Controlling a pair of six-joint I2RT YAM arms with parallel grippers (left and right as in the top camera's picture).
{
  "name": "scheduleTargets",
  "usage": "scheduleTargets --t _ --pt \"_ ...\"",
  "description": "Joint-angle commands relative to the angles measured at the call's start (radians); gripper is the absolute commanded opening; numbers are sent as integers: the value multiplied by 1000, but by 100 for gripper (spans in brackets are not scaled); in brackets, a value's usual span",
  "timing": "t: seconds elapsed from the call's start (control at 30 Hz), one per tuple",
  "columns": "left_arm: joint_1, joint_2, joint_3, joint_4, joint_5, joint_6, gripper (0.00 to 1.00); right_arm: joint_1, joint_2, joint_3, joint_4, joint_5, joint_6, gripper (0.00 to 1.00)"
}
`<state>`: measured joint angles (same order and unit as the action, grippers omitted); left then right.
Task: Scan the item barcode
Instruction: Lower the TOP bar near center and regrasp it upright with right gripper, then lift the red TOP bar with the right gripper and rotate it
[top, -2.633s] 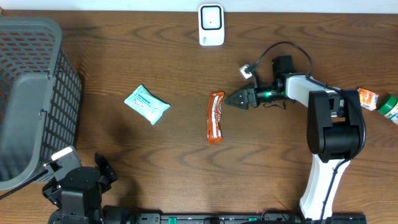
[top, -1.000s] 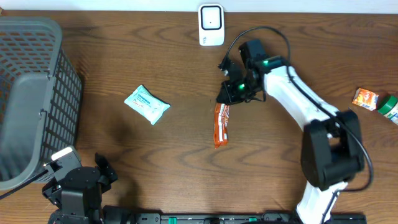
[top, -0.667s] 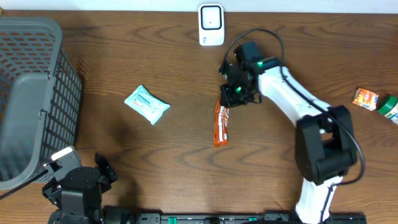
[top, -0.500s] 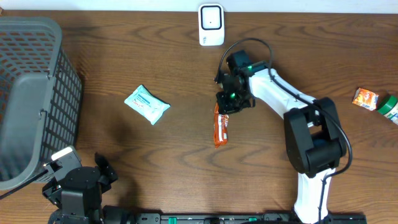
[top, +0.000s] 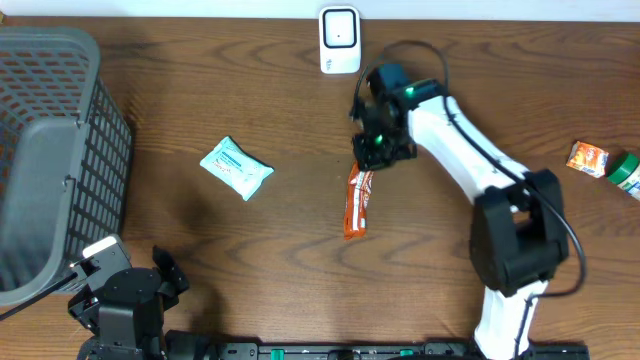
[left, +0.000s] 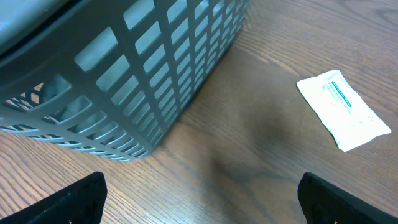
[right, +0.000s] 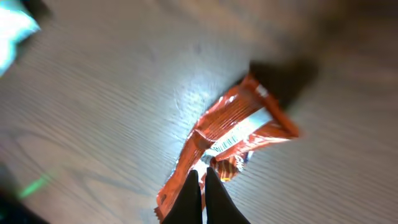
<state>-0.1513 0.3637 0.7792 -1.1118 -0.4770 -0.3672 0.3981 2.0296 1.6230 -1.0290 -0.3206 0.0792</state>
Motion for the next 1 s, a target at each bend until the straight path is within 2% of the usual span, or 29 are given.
scheduleTargets --t 0.0,0.33,0.53,0.73,0.97 --pt "5 0 2 -3 -6 -5 98 -2 -29 5 6 71 -13 1" --pt "5 0 2 -3 -6 -5 98 -2 90 -148 171 78 -4 1" --pt "5 0 2 -3 -6 -5 98 4 90 -119 81 50 -18 1" --pt "5 0 2 -3 -6 -5 98 4 -16 -36 -55 -28 -51 1" --pt "5 0 2 -3 -6 -5 98 25 -80 -44 -85 -51 -51 1"
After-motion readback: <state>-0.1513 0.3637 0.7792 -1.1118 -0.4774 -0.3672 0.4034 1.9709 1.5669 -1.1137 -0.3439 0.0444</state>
